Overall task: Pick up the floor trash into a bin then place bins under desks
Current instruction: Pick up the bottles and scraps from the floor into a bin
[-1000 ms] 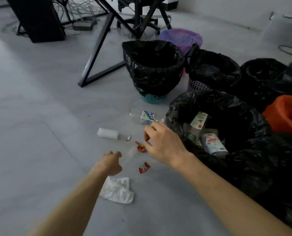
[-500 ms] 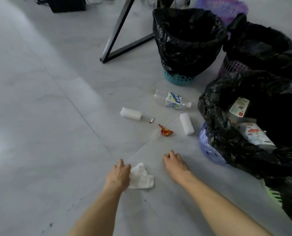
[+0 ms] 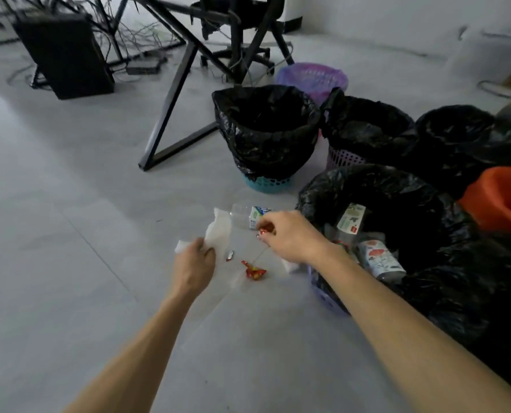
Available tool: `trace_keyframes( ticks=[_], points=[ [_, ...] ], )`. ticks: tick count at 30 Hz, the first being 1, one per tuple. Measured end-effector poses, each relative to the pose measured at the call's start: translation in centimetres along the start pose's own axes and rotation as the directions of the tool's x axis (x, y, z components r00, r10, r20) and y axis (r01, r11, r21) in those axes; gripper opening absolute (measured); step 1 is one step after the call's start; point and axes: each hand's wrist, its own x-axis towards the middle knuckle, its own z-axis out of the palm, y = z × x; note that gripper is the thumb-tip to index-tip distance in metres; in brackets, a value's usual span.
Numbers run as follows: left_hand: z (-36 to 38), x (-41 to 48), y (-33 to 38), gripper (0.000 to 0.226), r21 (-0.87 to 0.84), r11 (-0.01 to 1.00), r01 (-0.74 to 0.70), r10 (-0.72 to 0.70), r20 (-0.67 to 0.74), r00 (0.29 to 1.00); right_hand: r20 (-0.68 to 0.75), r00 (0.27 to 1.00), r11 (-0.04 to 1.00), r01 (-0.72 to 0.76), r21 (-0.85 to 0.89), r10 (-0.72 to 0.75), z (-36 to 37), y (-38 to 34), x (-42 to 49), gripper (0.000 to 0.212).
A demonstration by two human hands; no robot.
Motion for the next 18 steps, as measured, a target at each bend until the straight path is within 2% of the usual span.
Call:
trace_keyframes(
  ticks=[2,5,8,11,15,18],
  points=[
    [-0.1,-0.1,5.2,0.019,-0.112,0.987,-0.119,0.11,-0.083,0.99,-0.148,0.989,0.995,0.008,0.103,0.007,-4.7,0.6,-1.3,0.025],
    [0.4,-1.5,12.6,0.01,-0.203,0.906,-0.37,0.337,-0.182,0.924,-0.344,0.932,0.98,-0.048,0.192,0.113,-9.5,4.2,-3.4,0.02],
    [2.2,-3.4,17.3,0.014,-0.249,0.82,-0.516,0.5,-0.129,0.857,-0.477,0.842,0.963,-0.164,0.214,0.25,-11.4,8.5,-5.2,0.014],
    [4.9,-4.6,19.9,0.032,-0.196,0.835,-0.515,0.533,0.052,0.844,-0.477,0.801,0.932,-0.304,0.198,0.362,-11.5,11.5,-6.4,0.012],
    [8.0,-5.5,21.3,0.049,-0.024,0.835,-0.55,0.534,0.282,0.797,-0.459,0.788,0.91,-0.384,0.154,0.41,-11.5,13.9,-7.5,0.022],
    [8.8,-5.1,20.7,0.043,0.028,0.797,-0.604,0.58,0.244,0.777,-0.391,0.817,0.891,-0.454,0.017,0.424,-11.6,14.9,-7.9,0.034]
  ],
)
